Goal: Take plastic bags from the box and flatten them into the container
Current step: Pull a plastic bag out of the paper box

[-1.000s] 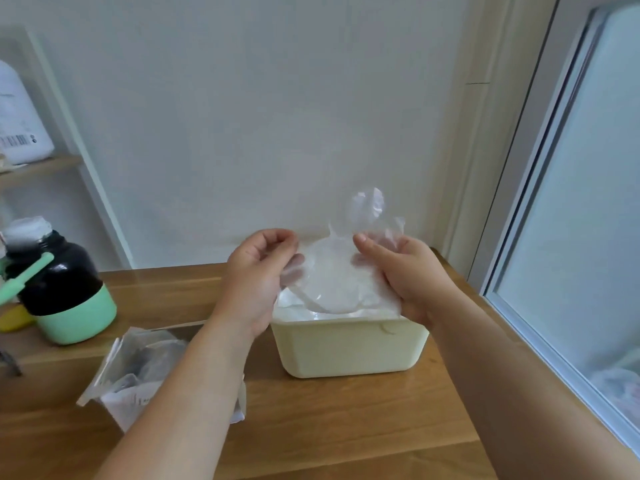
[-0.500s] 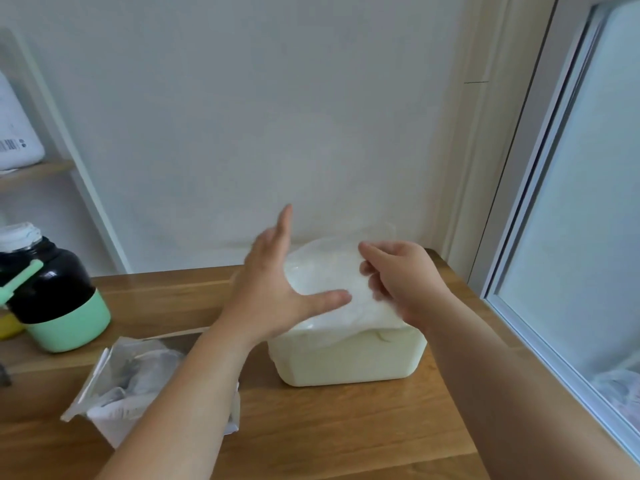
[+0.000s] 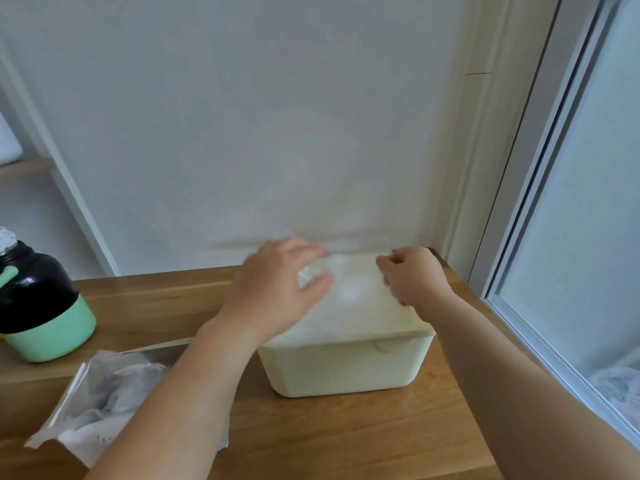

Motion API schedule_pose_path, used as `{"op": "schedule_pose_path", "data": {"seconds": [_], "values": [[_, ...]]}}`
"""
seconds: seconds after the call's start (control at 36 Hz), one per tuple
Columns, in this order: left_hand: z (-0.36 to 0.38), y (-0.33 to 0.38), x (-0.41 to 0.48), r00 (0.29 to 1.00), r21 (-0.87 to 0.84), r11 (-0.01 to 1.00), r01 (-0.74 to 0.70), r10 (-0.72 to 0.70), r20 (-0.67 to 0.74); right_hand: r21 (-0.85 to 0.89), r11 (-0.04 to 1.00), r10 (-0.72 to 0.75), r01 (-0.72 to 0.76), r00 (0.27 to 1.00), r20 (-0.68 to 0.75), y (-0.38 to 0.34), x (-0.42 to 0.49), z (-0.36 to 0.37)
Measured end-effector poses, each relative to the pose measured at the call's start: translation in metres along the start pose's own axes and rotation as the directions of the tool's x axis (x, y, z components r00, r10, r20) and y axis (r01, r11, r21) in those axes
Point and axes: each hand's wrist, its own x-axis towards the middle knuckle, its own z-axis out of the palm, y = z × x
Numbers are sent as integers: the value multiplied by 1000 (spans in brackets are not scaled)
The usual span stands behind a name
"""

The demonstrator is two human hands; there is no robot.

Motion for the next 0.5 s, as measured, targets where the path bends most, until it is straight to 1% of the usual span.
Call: {"op": "schedule_pose_path", "data": {"seconds": [0.03, 0.06, 0.08, 0.11, 0.14, 0.19, 0.25, 0.31, 0.33, 0.36, 0.39, 0.42, 0.44, 0.47, 0.5], "values": [[4, 0, 0, 975, 43, 998, 52, -60, 215, -110, 993, -37, 35, 999, -20, 2, 3, -1], [8, -1, 1, 918, 119, 989, 91, -130, 375, -238, 969, -81, 73, 997, -20, 4, 4, -1], [12, -3, 2, 862, 170, 980, 105, -175, 476, -358, 927, -117, 109, 993, -1, 4, 5, -3], [14, -5, 3, 818, 196, 975, 103, -196, 541, -453, 881, -139, 136, 990, 25, 3, 4, -3], [16, -8, 5, 780, 217, 971, 99, -212, 588, -523, 839, -151, 152, 987, 46, 1, 2, -4], [21, -12, 11, 699, 254, 963, 93, -245, 672, -609, 772, -195, 186, 979, 51, -3, -2, -6], [28, -13, 15, 643, 259, 963, 77, -246, 725, -657, 701, -320, 278, 946, 59, -7, -6, -7], [36, -13, 17, 617, 250, 967, 51, -227, 753, -648, 627, -436, 432, 884, 167, -11, -8, -6], [39, -12, 18, 608, 248, 968, 42, -222, 762, -601, 631, -441, 491, 864, 242, -13, -10, -4], [41, -11, 19, 602, 246, 968, 41, -220, 767, -548, 663, -396, 511, 860, 323, -14, -9, -2], [43, -11, 20, 602, 239, 970, 48, -219, 768, -509, 702, -318, 498, 859, 402, -14, -9, 0], [45, -11, 20, 610, 224, 973, 56, -211, 764, -499, 735, -210, 459, 854, 476, -12, -7, 4], [46, -11, 20, 622, 209, 976, 62, -202, 757, -520, 744, -97, 419, 838, 537, -9, -4, 7], [48, -12, 20, 634, 198, 978, 62, -192, 749, -558, 731, 4, 393, 815, 580, -5, -1, 11], [50, -14, 21, 645, 194, 979, 62, -187, 741, -585, 712, 73, 388, 788, 612, -1, 2, 14]]}}
